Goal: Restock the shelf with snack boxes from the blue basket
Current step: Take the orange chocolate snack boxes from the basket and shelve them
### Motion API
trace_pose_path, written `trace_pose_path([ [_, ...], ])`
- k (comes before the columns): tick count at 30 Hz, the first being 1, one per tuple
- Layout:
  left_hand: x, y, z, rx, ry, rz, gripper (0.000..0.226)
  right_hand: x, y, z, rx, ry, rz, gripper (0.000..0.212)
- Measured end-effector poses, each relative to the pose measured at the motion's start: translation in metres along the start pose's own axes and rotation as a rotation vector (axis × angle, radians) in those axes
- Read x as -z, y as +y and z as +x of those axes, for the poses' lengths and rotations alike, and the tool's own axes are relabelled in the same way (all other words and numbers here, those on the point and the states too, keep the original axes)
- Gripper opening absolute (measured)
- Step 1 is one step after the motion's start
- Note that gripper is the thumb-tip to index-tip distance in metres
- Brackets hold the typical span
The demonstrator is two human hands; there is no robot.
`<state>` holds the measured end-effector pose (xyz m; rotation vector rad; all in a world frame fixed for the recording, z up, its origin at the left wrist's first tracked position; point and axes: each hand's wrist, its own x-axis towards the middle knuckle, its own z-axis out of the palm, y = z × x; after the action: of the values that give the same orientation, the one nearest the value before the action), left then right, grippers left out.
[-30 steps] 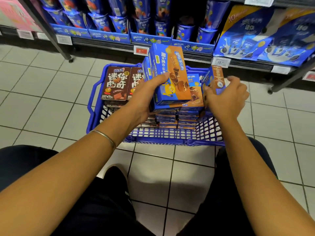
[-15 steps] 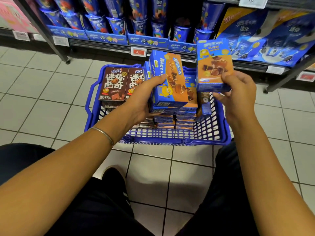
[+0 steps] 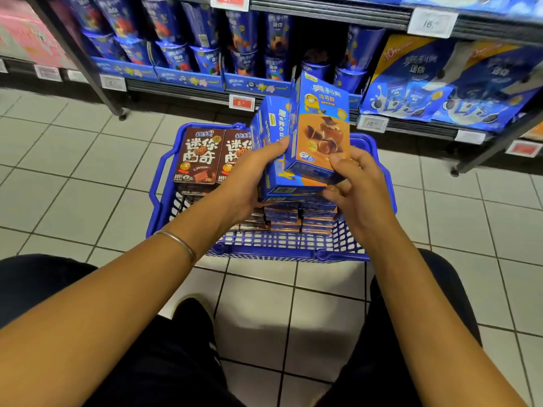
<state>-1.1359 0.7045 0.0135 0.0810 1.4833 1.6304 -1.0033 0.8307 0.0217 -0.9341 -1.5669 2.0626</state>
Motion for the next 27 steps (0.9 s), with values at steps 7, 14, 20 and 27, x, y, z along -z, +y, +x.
trace_pose_path([
  [7, -0.002, 0.005, -0.004, -0.129, 0.000, 0.040, 0.066, -0.008, -0.008, -0.004, 0.016, -0.104, -0.065, 0.026],
  [14, 0.015, 0.028, -0.009, -0.101, -0.144, -0.010, 0.071, -0.025, -0.016, -0.005, 0.129, -0.197, -0.255, 0.030],
  [20, 0.025, 0.038, -0.012, -0.074, -0.139, -0.080, 0.061, -0.032, -0.018, 0.001, 0.158, -0.208, -0.239, 0.032],
  [27, 0.025, 0.038, -0.019, -0.071, -0.110, -0.215, 0.066, -0.040, -0.017, 0.011, 0.045, -0.220, -0.168, 0.026],
])
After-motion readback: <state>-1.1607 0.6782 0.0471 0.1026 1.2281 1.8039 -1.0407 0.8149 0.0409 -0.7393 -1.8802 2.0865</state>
